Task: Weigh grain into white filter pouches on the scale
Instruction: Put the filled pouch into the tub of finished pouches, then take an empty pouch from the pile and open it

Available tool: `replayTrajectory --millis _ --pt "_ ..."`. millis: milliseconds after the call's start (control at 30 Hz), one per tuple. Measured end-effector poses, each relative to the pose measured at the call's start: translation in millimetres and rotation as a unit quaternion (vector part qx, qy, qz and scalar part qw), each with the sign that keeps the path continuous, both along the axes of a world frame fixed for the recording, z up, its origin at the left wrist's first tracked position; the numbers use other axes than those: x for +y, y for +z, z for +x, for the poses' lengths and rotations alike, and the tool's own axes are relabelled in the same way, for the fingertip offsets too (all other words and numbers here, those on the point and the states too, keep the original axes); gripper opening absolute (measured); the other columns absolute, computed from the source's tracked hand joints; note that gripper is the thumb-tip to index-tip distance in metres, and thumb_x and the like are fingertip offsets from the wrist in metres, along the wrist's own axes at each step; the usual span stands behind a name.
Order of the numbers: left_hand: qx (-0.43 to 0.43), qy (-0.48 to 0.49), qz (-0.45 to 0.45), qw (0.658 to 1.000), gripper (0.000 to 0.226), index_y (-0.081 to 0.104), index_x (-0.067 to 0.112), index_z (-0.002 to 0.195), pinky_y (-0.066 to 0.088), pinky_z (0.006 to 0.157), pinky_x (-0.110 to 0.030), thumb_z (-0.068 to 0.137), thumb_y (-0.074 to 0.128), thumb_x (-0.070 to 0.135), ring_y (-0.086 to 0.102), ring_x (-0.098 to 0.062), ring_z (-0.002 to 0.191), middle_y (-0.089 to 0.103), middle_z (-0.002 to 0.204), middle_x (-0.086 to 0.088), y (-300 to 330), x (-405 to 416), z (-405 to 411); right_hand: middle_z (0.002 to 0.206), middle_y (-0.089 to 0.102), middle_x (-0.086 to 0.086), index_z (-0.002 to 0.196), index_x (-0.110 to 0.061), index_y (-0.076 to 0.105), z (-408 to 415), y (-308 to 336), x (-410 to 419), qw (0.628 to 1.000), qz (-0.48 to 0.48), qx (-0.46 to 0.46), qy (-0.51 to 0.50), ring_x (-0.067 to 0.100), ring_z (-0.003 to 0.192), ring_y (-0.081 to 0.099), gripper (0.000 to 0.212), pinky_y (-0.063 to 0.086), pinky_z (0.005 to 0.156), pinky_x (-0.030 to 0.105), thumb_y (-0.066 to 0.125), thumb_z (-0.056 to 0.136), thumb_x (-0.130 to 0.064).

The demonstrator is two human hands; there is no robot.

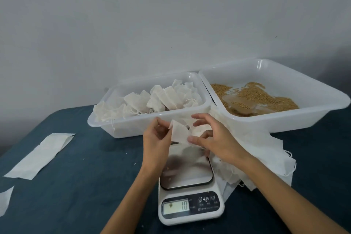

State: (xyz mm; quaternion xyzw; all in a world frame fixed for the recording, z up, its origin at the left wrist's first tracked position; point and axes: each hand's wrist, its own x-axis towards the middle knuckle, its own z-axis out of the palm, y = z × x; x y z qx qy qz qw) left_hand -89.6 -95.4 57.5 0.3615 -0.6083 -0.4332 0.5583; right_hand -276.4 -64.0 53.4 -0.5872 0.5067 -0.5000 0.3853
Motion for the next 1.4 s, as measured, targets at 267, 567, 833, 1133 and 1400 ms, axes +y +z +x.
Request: replayTrajectory --millis 267,567,833,1133,1400 --pt "0.06 -0.008 0.094 0.994 0.031 0.065 0.013 0.119 0.063 0.072 -0.039 0.096 0.06 -0.007 0.069 -0.025 0.074 0.076 0.095 -0.016 2 -2 3 0.091 0.074 -0.01 0.11 -0.022 0.073 -4 5 2 0.998 -0.024 0.049 0.045 0.014 0.071 0.066 0.026 0.054 0.064 0.023 0.081 0.086 -0.021" --pt "0.042 -0.027 0.087 0.995 0.041 0.063 0.014 0.12 0.054 0.064 -0.024 0.084 0.064 -0.005 0.063 -0.017 0.072 0.074 0.1 -0.007 -2 -2 5 0.058 0.039 0.003 0.087 -0.009 0.074 -8 2 -3 0.994 -0.049 -0.093 -0.023 0.015 0.051 0.033 0.014 0.027 0.044 0.027 0.067 0.097 -0.016" --pt "-0.206 0.086 -0.235 0.946 0.031 0.061 0.015 0.08 0.041 0.068 -0.02 0.077 0.069 -0.015 0.052 -0.011 0.072 0.057 0.08 0.004 -3 7 -4 0.06 0.06 0.003 0.096 -0.015 0.064 -8 -4 -6 0.993 -0.067 -0.074 -0.065 0.018 0.048 0.051 0.016 0.05 0.05 0.036 0.078 0.088 -0.02" --pt "-0.129 -0.101 -0.041 0.986 0.025 0.07 0.01 0.086 0.046 0.061 -0.025 0.084 0.083 0.031 0.055 -0.013 0.065 0.067 0.075 0.001 -4 9 -4 0.078 0.07 0.009 0.11 -0.008 0.064 9 4 3 0.987 -0.019 -0.149 0.052 0.016 0.069 0.066 0.021 0.056 0.063 0.028 0.073 0.091 -0.014" --pt "-0.073 -0.065 -0.026 0.995 0.015 0.069 0.018 0.082 0.044 0.063 -0.024 0.095 0.069 0.024 0.055 -0.011 0.067 0.063 0.072 0.002 -2 6 -1 0.085 0.068 0.007 0.087 -0.009 0.061 8 5 4 0.993 -0.111 -0.048 -0.006 0.023 0.08 0.069 0.013 0.058 0.073 0.041 0.066 0.093 0.001"
